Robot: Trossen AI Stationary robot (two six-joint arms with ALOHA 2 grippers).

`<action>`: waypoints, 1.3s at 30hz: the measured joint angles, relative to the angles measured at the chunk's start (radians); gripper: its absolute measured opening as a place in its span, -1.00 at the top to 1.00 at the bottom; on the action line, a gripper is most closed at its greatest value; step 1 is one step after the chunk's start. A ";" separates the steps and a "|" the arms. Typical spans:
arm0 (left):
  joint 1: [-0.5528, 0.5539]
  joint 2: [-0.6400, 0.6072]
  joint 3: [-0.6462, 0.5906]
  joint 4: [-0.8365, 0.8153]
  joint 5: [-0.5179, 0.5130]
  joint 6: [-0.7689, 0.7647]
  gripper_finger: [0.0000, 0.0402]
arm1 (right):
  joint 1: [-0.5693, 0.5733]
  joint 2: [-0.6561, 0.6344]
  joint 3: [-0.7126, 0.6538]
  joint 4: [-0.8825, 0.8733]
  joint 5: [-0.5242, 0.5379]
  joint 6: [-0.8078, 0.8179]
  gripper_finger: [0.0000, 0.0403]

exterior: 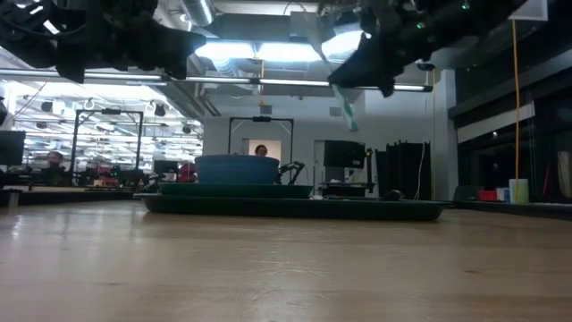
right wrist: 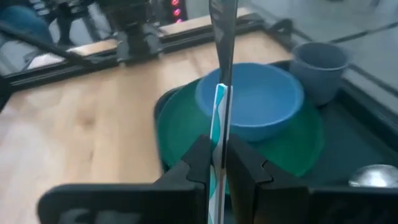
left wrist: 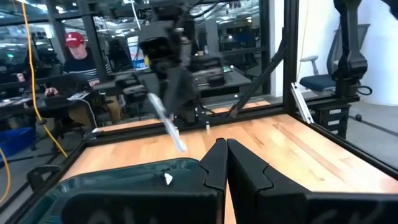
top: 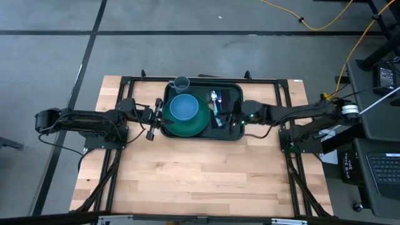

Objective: Set up tray
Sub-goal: Put the white and blue knife on top of the black napkin to the right of the purple fork

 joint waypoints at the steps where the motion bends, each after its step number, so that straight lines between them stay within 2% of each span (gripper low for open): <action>1: 0.000 0.001 0.000 0.000 0.000 0.000 1.00 | -0.015 -0.021 -0.016 0.000 0.000 -0.001 0.83; 7: 0.001 0.001 0.000 0.001 -0.027 -0.020 0.98 | -0.072 -0.148 -0.172 0.092 -0.010 -0.052 0.83; 12: 0.001 0.000 0.000 -0.003 -0.219 -0.052 0.99 | -0.151 -0.241 -0.294 0.129 -0.008 0.002 0.83; 16: 0.001 0.001 0.000 -0.008 -0.332 -0.052 0.99 | -0.222 -0.274 -0.318 0.069 -0.007 0.090 0.83; 23: 0.001 0.001 0.000 -0.007 -0.345 -0.052 0.98 | -0.324 -0.255 -0.218 -0.126 -0.064 0.209 0.83; 33: 0.000 0.001 0.000 -0.007 -0.345 -0.052 0.96 | -0.450 -0.102 0.037 -0.436 -0.313 0.319 0.83; 39: 0.000 0.001 0.000 -0.007 -0.345 -0.052 0.98 | -0.460 0.002 0.134 -0.577 -0.327 0.410 0.83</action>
